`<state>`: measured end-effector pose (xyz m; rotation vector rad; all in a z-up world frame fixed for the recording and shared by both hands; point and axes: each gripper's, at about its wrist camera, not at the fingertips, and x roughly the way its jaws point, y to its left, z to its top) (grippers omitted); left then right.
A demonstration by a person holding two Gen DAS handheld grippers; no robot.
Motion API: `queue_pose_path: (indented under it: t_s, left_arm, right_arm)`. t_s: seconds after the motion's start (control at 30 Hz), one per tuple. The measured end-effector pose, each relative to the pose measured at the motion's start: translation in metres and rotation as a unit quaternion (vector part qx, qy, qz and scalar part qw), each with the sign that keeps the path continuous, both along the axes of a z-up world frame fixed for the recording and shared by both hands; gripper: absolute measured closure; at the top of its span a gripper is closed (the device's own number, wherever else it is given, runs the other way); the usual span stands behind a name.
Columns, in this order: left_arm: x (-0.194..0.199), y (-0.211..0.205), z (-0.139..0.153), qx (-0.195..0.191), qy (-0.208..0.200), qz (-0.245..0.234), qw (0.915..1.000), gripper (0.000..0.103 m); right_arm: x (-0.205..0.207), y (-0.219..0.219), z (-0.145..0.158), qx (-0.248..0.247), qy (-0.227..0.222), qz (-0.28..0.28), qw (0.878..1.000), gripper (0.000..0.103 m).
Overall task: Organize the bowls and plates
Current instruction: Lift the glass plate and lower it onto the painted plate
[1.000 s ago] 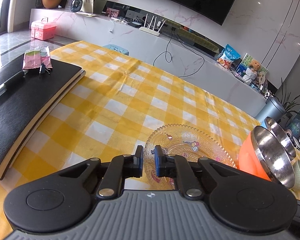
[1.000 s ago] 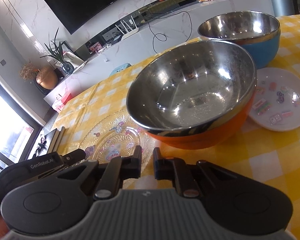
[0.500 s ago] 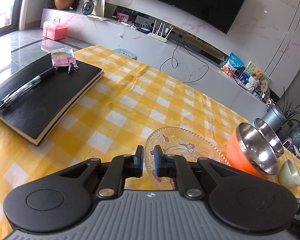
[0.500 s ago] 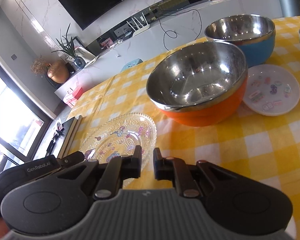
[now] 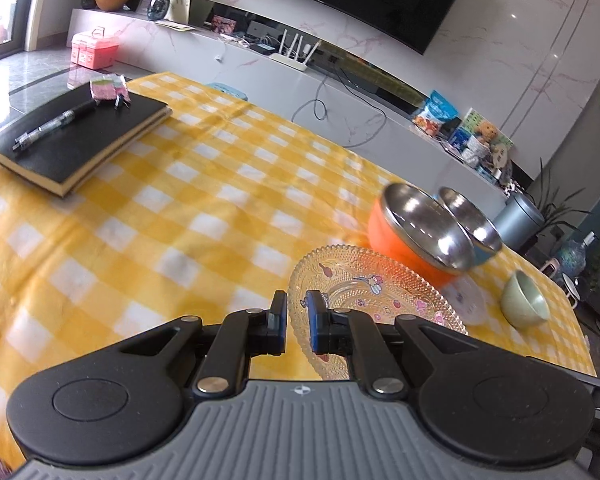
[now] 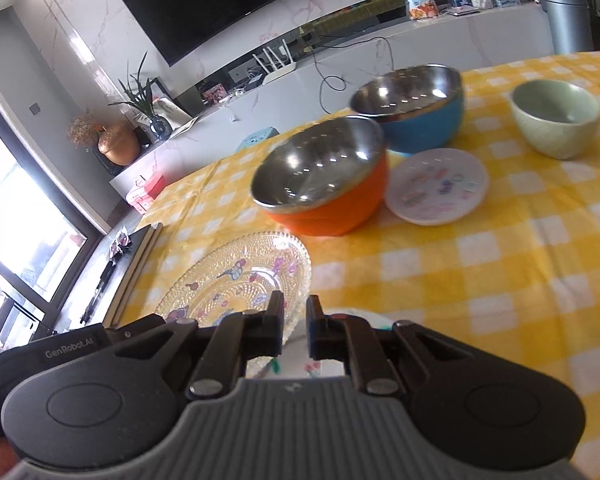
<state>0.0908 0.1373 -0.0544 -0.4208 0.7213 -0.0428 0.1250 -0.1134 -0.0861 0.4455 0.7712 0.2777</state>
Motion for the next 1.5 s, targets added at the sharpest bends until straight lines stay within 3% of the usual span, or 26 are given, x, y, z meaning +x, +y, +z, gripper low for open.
queue_pose_path:
  t_s: [0.3, 0.63, 1.5]
  left_arm:
    - [-0.028, -0.035, -0.012, -0.002, 0.023, -0.034, 0.9992, 0.092]
    - [-0.040, -0.048, -0.021, 0.009, 0.038, -0.042, 0.9983, 0.092]
    - [-0.045, -0.055, -0.024, 0.054, 0.029, -0.046, 0.9971, 0.092]
  right_arm:
    - [-0.039, -0.040, -0.009, -0.005, 0.018, -0.023, 1.000, 0.094]
    - [-0.050, -0.053, -0.022, -0.008, 0.029, -0.024, 0.999, 0.094]
    - [-0.044, -0.034, -0.026, -0.080, 0.020, -0.002, 0.997, 0.093]
